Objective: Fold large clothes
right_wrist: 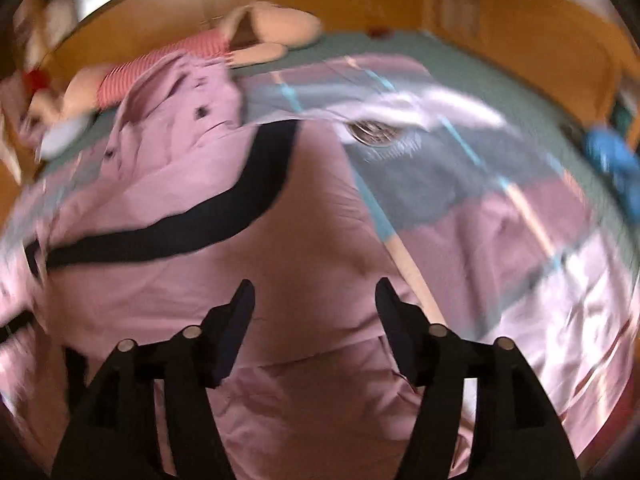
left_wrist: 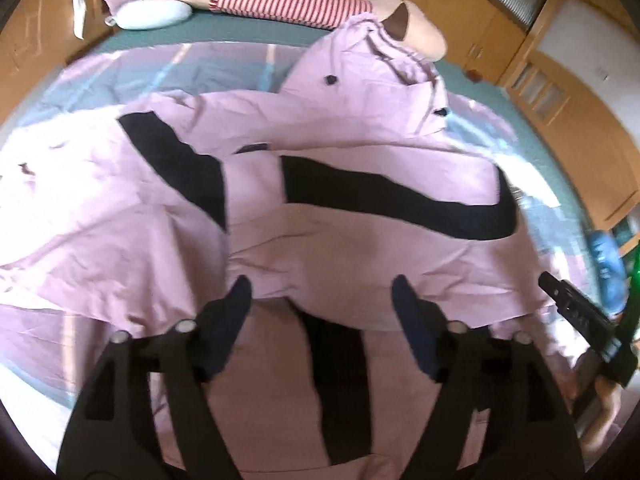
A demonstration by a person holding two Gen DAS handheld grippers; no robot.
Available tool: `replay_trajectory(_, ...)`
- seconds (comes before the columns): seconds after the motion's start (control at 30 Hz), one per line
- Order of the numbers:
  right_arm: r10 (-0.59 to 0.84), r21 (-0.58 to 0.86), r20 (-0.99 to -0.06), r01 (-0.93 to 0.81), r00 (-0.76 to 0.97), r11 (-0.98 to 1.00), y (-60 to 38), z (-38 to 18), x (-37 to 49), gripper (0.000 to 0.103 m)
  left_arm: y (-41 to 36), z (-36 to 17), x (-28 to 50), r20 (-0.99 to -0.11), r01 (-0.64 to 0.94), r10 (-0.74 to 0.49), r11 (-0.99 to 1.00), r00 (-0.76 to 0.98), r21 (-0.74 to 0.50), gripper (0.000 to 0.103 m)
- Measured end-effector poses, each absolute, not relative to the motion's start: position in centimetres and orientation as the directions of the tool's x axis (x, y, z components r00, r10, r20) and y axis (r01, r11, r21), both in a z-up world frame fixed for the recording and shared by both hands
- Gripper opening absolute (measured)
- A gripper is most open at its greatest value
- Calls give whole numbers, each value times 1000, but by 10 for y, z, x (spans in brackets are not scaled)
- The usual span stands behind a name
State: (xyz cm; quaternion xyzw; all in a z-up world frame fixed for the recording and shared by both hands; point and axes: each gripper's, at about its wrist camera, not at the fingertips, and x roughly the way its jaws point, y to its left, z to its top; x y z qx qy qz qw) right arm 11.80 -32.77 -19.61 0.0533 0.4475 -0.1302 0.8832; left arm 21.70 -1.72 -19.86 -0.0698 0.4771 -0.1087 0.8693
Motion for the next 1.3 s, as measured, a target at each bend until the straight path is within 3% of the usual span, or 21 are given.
replay_trajectory(0.1,-187,-82,-867,237,462,968,-317,-225,123,64,-16,-194,213,-806,114,-248,968,537,-222,84)
replay_trajectory(0.2,-218,-130,-861,217,459,968,-308,-227,118,65,-20,-187,211,-789,133,-235,972,567,-194,96)
replay_trajectory(0.37,-248,-160,-851,221,462,962,-308,-234,123,70,-39,-211,226,-858,204,-246,964,451,-169,96)
replay_trajectory(0.47,-266,-182,-841,216,471,959,-303,-239,125,71,-57,-266,243,-953,225,-114,973,281,-50,97)
replay_trajectory(0.6,-247,-155,-838,220,487,963,-303,-235,120,71,-57,-272,246,-956,201,-84,979,282,-27,101)
replay_trajectory(0.73,-187,-87,-795,197,577,977,-295,-217,112,71,-59,-239,237,-897,179,-63,984,437,19,101)
replay_trajectory(0.9,-198,-148,-826,136,528,980,-277,-230,117,74,-66,-206,221,-767,186,-74,981,638,60,101)
replay_trajectory(1.0,-217,-177,-820,126,530,976,-273,-233,117,74,-71,-205,218,-741,211,-101,976,664,56,101)
replay_trajectory(1.17,-192,-144,-824,131,532,981,-277,-229,117,74,-83,-257,240,-894,241,-21,965,448,99,101)
replay_trajectory(1.3,-158,-77,-760,154,630,985,-280,-209,106,74,-66,-267,252,-934,186,-89,982,346,-25,101)
